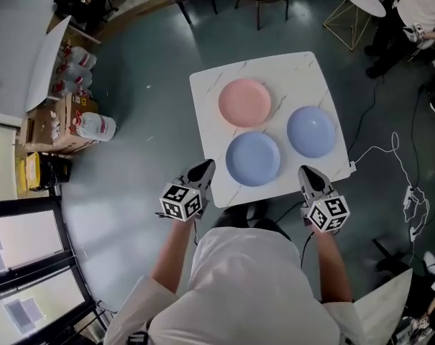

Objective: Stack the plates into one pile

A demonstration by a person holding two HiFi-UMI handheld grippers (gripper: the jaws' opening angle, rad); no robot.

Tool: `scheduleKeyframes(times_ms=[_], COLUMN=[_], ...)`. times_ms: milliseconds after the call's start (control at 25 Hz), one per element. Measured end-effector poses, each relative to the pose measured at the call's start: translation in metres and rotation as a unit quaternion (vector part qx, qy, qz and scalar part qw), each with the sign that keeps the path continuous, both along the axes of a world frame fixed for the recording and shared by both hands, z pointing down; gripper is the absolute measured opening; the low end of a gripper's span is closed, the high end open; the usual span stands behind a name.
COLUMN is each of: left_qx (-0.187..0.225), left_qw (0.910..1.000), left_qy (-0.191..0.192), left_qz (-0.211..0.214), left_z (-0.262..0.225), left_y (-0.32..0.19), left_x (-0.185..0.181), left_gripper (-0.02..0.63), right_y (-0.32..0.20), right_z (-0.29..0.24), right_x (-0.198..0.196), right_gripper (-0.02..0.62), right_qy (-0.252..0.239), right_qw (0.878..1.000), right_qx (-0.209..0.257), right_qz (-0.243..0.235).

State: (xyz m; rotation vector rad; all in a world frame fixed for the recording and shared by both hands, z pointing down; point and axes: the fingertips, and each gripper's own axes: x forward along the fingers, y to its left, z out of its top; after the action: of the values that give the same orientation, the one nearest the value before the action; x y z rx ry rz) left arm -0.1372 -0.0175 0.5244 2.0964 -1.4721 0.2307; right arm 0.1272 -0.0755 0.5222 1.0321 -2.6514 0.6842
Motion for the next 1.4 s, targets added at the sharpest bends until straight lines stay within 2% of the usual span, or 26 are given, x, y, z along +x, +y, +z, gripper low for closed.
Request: scheduleKeyframes(times_ms=[360,720,880,1160,1280,1400], left_qx=[-0.077,-0.145,-0.18,-0.223,-0.25,-0.279], left_qw=[0.9962,0.9874,0.9812,0.9726,0.9652,0.954], left_qy=[0.017,0.026,0.03,0.06,0.077,0.105], left_qz=[0.037,0.058,0.062,0.026,-0.008,-0.032], left_z=[0.071,0.149,0.181,0.231,0.257,0.281], left_y=[-0.061,-0.118,-0.137,-0.183,-0.198,-0.209], left_x=[-0.03,-0.046,-0.051,-0.058,-0.064,-0.065], left_gripper=[0.014,0.02,0.116,0.125,0.143,0.177], right_y=[-0.033,-0.043,-0.042,-0.041,-0.039,-0.037], right_z=[0.016,0.047,0.054,0.072,0.08,0.086], right_x=[-0.041,-0.052,-0.052,-0.052,-0.054,-0.051], right_gripper=[0.026,0.026,0.026,0.026,0.026,0.026], right_qy=[0.017,0.036,0.037,0.039,0.044,0.049], right_qw=[1.0,0.997,0.995,0.991,0.99,0.989], right_qx=[0.0,-0.038,-0.055,-0.081,-0.089,-0.096], right_qz=[0.012,0.05,0.071,0.097,0.099,0.104])
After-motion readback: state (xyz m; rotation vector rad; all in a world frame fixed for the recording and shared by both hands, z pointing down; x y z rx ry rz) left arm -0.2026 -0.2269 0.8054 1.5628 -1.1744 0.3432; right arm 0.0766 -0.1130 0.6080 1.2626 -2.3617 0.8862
